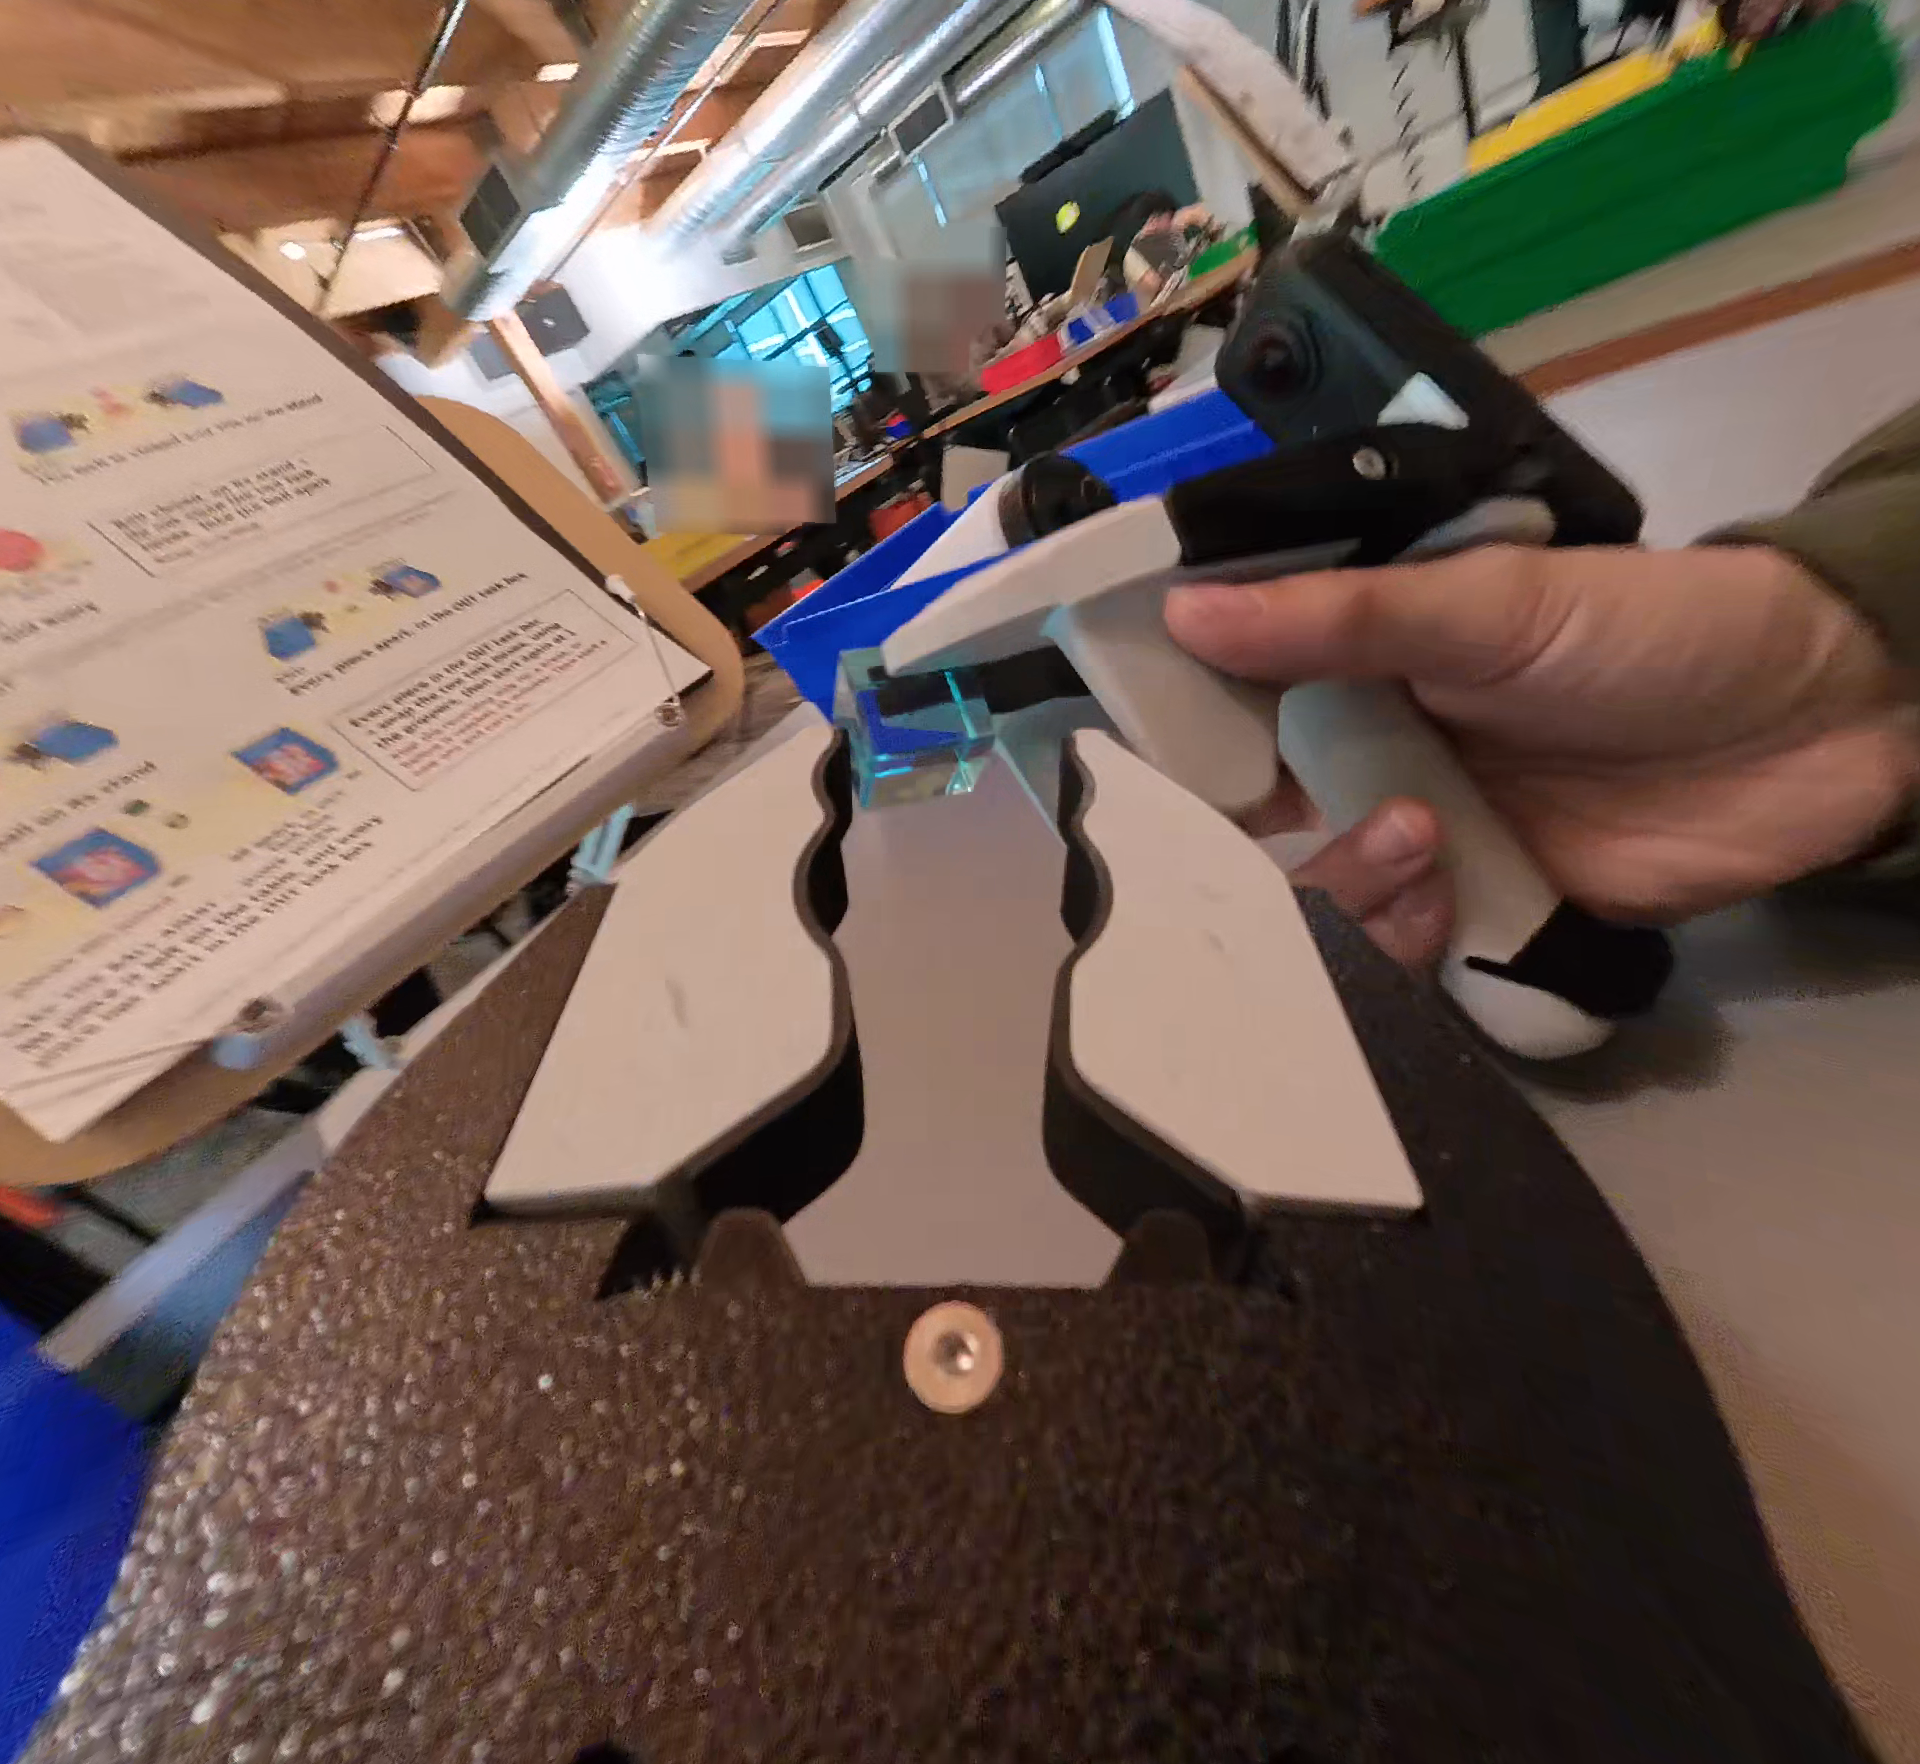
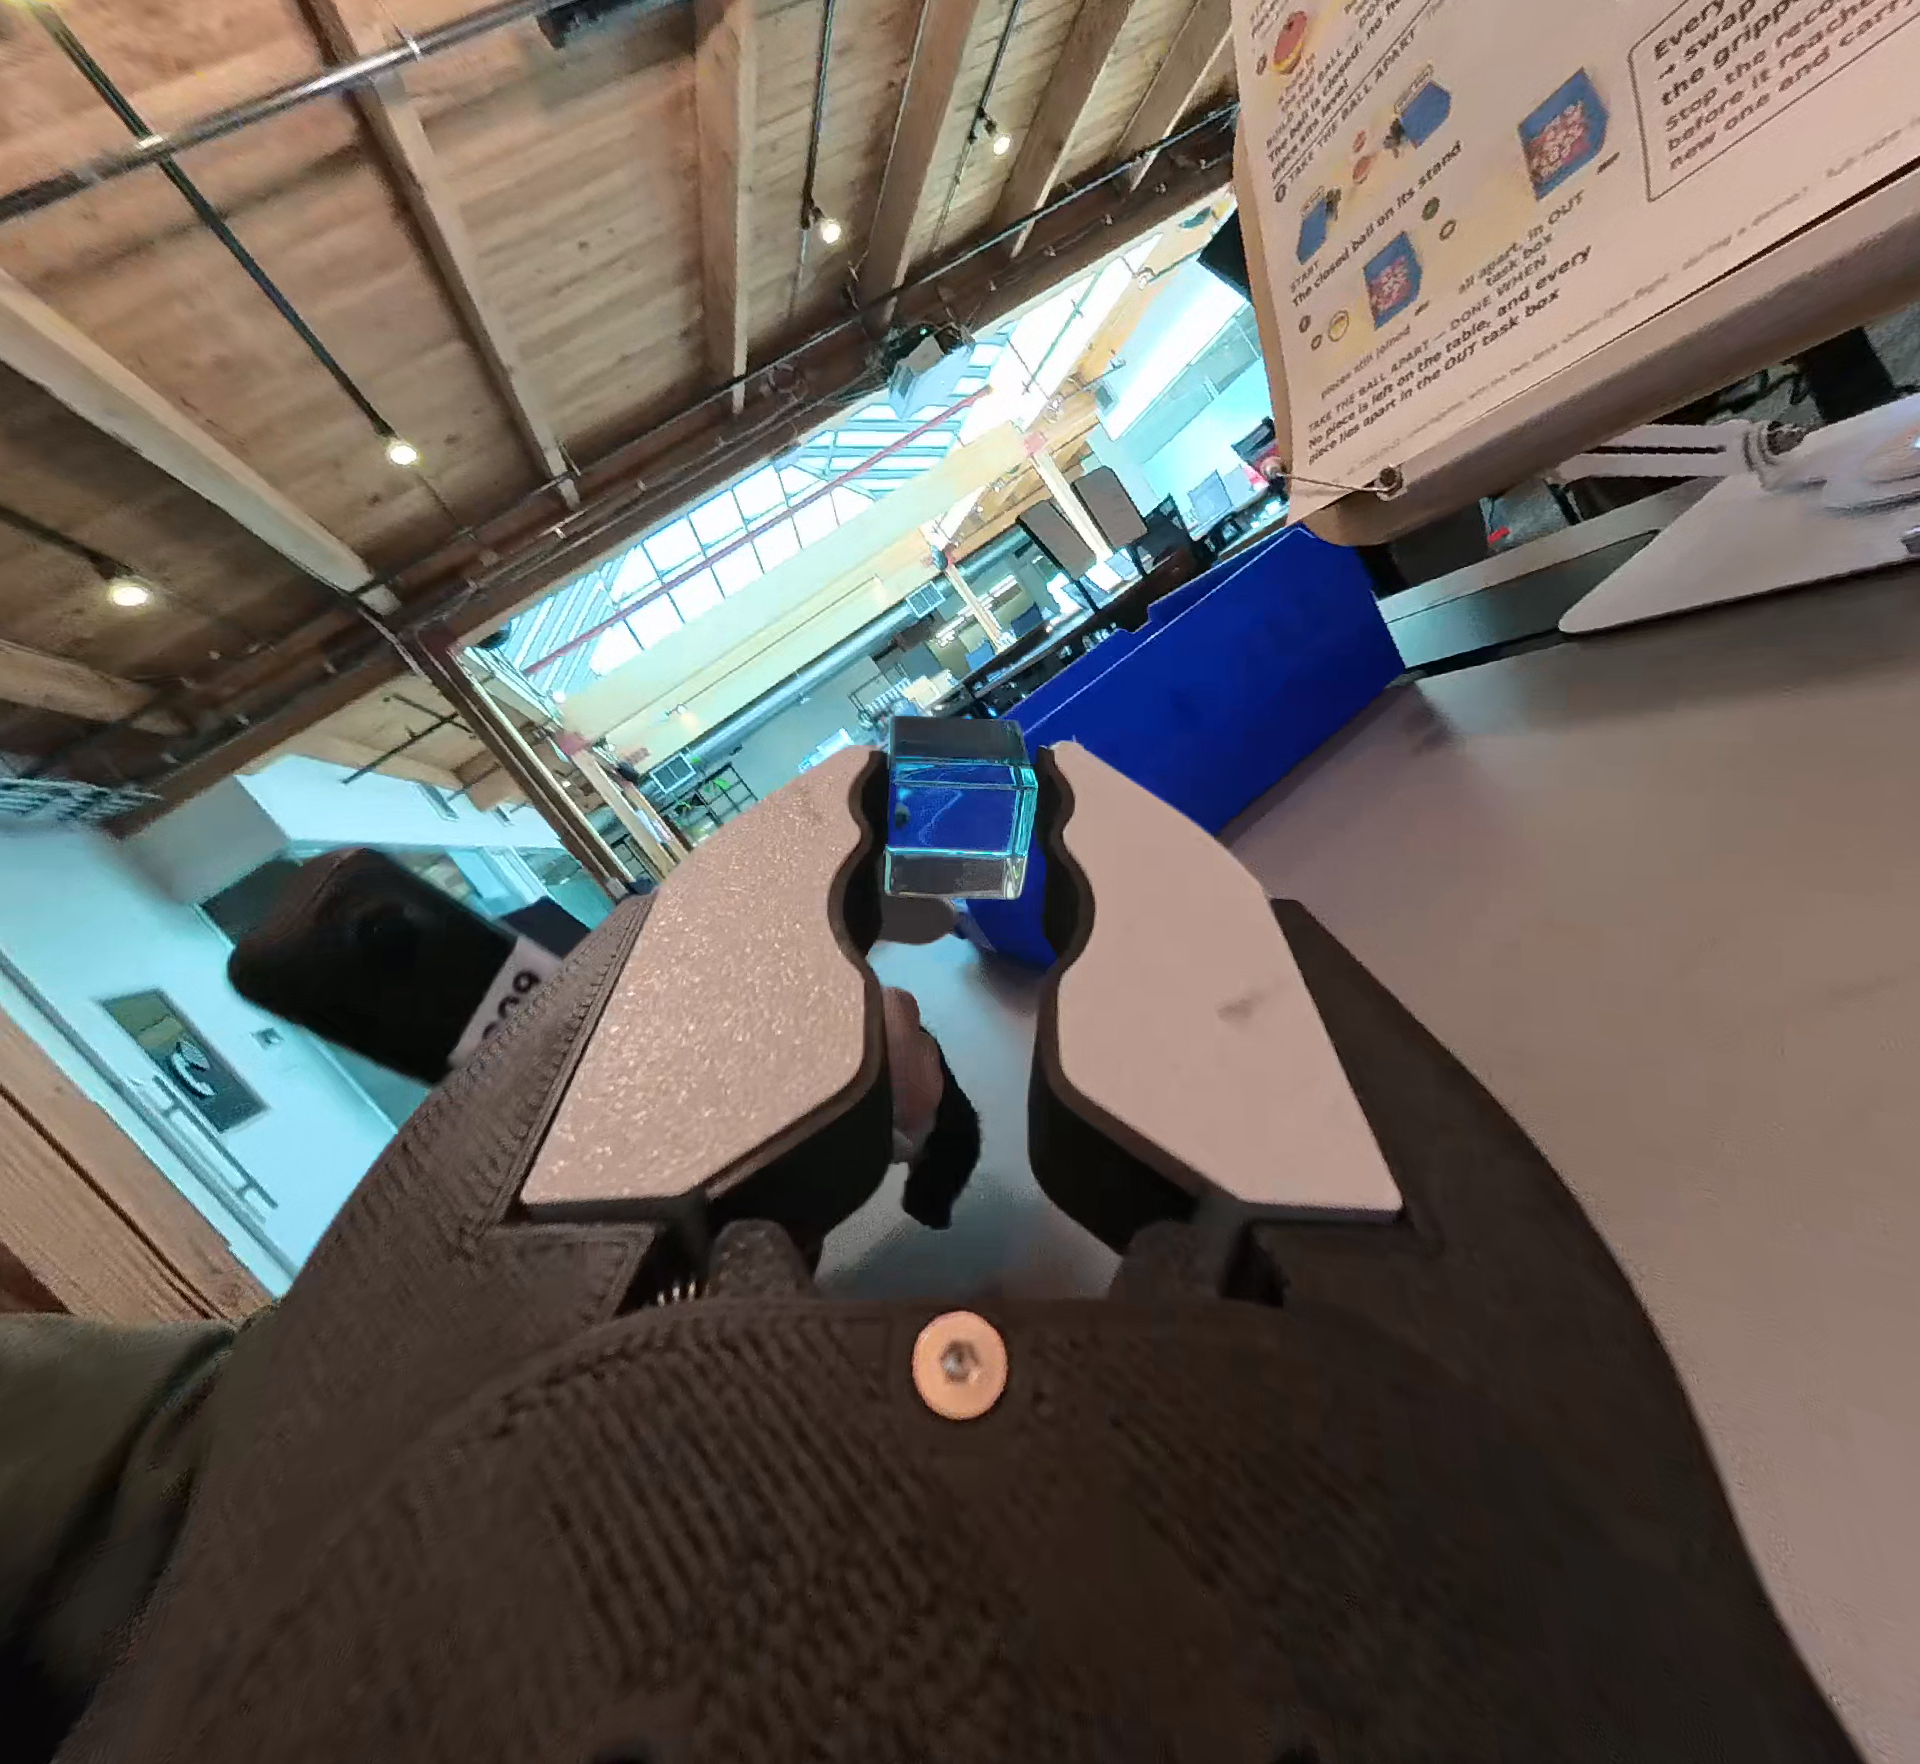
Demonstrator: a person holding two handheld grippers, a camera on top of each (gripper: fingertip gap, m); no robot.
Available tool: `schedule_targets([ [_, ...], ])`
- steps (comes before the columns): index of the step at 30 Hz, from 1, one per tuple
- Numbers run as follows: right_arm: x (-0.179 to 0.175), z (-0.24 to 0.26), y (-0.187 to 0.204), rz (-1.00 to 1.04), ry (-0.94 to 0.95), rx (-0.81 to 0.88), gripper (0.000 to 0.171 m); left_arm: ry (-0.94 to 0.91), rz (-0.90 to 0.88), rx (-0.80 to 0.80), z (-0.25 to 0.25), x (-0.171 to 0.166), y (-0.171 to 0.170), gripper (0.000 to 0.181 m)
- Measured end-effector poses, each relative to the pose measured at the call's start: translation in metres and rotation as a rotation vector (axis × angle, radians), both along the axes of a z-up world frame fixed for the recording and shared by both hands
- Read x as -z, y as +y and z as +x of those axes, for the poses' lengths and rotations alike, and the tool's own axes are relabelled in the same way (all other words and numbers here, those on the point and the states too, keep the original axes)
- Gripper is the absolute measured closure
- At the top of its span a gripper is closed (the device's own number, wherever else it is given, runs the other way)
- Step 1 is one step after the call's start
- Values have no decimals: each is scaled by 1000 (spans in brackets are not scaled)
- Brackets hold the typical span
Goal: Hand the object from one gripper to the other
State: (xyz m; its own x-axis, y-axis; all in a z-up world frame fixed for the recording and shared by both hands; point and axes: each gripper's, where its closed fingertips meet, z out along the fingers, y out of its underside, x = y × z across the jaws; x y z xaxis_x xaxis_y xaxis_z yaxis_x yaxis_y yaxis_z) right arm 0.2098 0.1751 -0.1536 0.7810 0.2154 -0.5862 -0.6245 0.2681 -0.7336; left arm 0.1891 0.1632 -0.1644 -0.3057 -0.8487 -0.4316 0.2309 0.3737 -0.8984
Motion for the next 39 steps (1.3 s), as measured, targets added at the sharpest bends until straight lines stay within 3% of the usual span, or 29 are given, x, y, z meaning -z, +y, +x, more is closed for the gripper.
schedule_targets([
  [3,-1,-1,0,8,-6,9,145,-57,115,-95,3,3,0,143],
  [8,-4,-10,3,42,15,-35,144,-88,149,-185,5,1,4,144],
  [10,-4,-11,4,51,30,-39,144,-91,126,-205,5,-2,9,155],
  [17,-9,-17,0,54,-29,-99,133,-15,-20,-65,0,-7,10,155],
  [19,-13,-18,-5,21,-132,-123,111,69,-136,78,-4,-8,7,155],
  [22,-19,-28,-16,-6,-412,-115,103,254,-311,318,-15,-5,3,156],
  [27,4,-51,-17,-153,-1042,-12,91,667,-529,631,-40,11,-6,155],
  [32,27,-73,-9,-202,-1402,16,106,880,-723,771,-49,15,-8,156],
  [39,35,-87,-6,-188,-1496,-25,134,1024,-724,889,-68,23,-14,156],
])
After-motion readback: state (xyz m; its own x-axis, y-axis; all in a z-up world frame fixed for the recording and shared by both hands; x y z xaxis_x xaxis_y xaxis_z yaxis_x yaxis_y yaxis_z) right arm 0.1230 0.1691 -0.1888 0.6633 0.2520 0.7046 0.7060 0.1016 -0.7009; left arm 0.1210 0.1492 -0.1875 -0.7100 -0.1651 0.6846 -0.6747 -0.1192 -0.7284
